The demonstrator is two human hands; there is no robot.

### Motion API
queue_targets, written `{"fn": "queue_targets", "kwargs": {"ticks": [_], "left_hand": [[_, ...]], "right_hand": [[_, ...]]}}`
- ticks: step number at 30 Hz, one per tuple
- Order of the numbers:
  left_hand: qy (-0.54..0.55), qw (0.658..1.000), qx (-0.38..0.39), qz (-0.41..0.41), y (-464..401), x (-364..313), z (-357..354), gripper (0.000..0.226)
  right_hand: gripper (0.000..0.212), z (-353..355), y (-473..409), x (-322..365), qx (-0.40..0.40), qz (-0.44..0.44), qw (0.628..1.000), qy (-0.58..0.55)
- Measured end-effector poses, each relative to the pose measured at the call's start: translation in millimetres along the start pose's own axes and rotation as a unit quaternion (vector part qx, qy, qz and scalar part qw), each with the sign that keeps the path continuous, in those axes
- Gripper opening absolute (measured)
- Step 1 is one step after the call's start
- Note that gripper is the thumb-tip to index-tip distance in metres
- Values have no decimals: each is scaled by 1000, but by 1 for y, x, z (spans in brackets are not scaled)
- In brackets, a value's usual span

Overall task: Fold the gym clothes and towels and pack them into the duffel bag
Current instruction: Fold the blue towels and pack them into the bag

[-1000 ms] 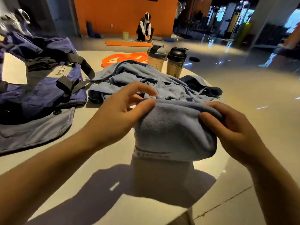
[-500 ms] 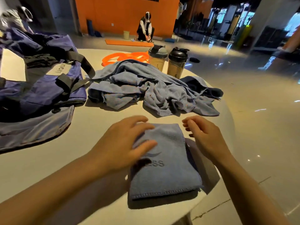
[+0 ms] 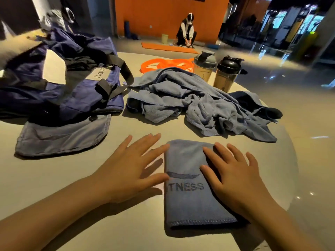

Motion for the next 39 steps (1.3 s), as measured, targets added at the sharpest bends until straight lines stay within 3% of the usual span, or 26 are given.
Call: {"fn": "queue_targets", "kwargs": {"ticks": [3,6,8,12,16,19,22,25,29,33,37,39], "left_hand": [[-67,992,-103,38,36,49,44,78],[-172,971,-148,70,67,96,82,72],[-185,960,-171,124,87,134,97,70],[-118,955,-131,239,124,209,75,85],[-90,955,-98,265,130,232,50,90],[-99,954,-79,271,130,234,47,96],[-101,952,-60,283,133,230,42,95],[-94,951,-56,290,142,217,40,91],[-82,951,-52,293,164,175,34,88],[-63,956,-74,278,195,117,27,82],[-52,947,-185,256,226,58,33,76],[-79,938,-227,251,238,32,32,70]], "right_hand": [[55,42,0,35,-87,32,994,-49],[68,57,-7,109,-43,117,984,-128],[62,56,-17,171,0,192,973,-128],[52,39,-48,272,27,274,953,-126],[56,-12,-73,314,90,247,961,-82],[80,-29,-70,315,71,218,971,-71],[76,-38,-64,309,87,211,971,-69],[101,-35,-46,300,87,228,967,-71],[114,-30,-3,285,86,251,963,-38],[97,-18,57,265,98,272,957,1],[64,-7,104,242,17,259,965,-40],[60,-9,125,230,5,252,964,-87]]}}
Point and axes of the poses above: each hand's wrist, its own y-axis away from the middle knuckle, its own z-axis out of the back of the hand, x = y × z, the point moved 10 cm from there along -y, towards the middle knuckle, and after that the axes turned 14 degrees about -z, right-handed, at the moved point
